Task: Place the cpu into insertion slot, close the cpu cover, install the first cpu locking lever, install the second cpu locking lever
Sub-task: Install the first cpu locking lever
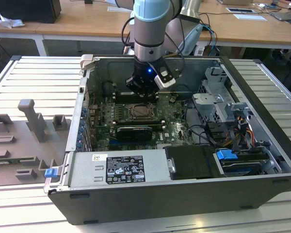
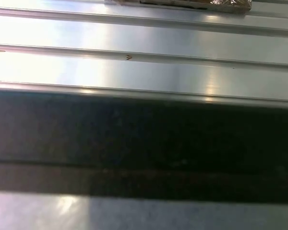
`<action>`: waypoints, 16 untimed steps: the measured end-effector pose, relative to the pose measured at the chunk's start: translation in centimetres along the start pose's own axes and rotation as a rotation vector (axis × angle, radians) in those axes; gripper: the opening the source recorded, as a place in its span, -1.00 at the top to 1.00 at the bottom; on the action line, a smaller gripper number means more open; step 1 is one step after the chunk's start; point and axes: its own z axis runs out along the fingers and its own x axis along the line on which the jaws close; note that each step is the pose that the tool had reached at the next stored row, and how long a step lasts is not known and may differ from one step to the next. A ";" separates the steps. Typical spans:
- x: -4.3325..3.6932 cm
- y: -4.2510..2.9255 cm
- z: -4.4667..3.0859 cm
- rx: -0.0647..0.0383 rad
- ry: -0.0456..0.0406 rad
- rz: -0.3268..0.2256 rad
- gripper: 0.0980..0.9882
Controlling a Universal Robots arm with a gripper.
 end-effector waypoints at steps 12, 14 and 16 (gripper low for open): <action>0.02 -0.03 0.39 0.008 0.0006 0.000 0.98; 0.02 -0.02 0.32 0.008 0.0004 0.000 0.98; 0.00 0.01 -0.07 0.008 0.0004 0.000 0.98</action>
